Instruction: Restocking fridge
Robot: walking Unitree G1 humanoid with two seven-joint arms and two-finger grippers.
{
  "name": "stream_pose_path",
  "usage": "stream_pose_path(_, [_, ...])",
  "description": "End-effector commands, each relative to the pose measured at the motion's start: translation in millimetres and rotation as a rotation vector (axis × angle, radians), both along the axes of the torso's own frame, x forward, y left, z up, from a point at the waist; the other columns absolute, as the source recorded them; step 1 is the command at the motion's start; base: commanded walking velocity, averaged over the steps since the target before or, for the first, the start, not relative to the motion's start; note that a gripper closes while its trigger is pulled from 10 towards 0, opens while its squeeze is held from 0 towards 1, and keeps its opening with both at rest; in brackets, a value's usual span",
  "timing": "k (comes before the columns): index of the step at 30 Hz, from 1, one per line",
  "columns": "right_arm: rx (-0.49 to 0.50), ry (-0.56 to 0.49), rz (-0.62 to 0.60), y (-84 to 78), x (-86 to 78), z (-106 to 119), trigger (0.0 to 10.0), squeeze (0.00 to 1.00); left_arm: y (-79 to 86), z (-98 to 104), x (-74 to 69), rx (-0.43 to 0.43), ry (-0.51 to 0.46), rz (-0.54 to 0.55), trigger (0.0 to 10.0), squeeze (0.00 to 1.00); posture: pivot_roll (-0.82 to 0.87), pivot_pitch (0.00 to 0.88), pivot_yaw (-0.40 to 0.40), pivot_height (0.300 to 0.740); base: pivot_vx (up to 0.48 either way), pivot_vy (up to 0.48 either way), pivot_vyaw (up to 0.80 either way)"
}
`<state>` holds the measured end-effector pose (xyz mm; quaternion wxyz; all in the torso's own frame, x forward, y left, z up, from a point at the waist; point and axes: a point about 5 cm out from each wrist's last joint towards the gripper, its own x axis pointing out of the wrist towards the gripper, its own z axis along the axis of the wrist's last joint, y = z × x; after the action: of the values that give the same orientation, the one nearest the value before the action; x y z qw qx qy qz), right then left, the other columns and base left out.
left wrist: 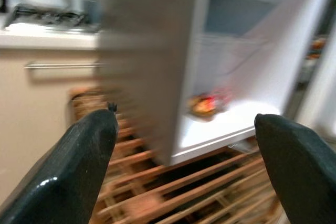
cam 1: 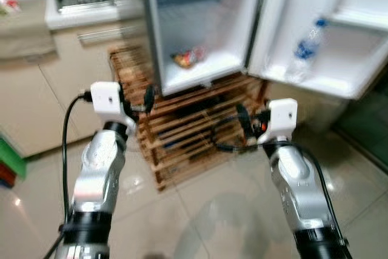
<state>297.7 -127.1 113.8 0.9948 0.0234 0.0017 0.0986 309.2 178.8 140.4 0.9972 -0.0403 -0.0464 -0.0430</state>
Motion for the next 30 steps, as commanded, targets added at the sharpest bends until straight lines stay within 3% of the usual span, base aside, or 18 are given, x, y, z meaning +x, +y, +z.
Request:
stream_pose_path(1, [0.003, 0.012, -0.033, -10.1, 3.7, 0.5, 10.0, 0.0, -3.5, 7.7, 3.2, -0.007, -0.028, -0.004, 10.0, 0.0, 0.01, 0.0, 0.015, 0.74, 0.0, 0.48, 0.0])
stream_pose_path(13, [0.027, 0.013, -0.049, -14.9, 10.3, 2.6, 10.0, 0.0, -6.1, 6.8, 3.2, 0.028, -0.025, -0.016, 10.0, 0.0, 0.02, 0.0, 0.013, 0.74, 0.0, 0.48, 0.42])
stream_pose_path(24, [0.028, 0.01, -0.032, -9.4, 16.2, 0.0, 10.0, 0.0, -7.3, 6.5, 3.4, 0.085, -0.023, -0.048, 10.0, 0.0, 0.04, 0.0, 0.033, 0.74, 0.0, 0.0, 0.46])
stream_pose_path(30, [0.029, 0.029, 0.008, 8.7, 26.4, -3.0, 10.0, 0.0, -3.0, 8.6, 9.0, 0.068, -0.026, -0.035, 10.0, 0.0, 0.05, 0.0, 0.05, 0.74, 0.285, 0.0, 0.45])
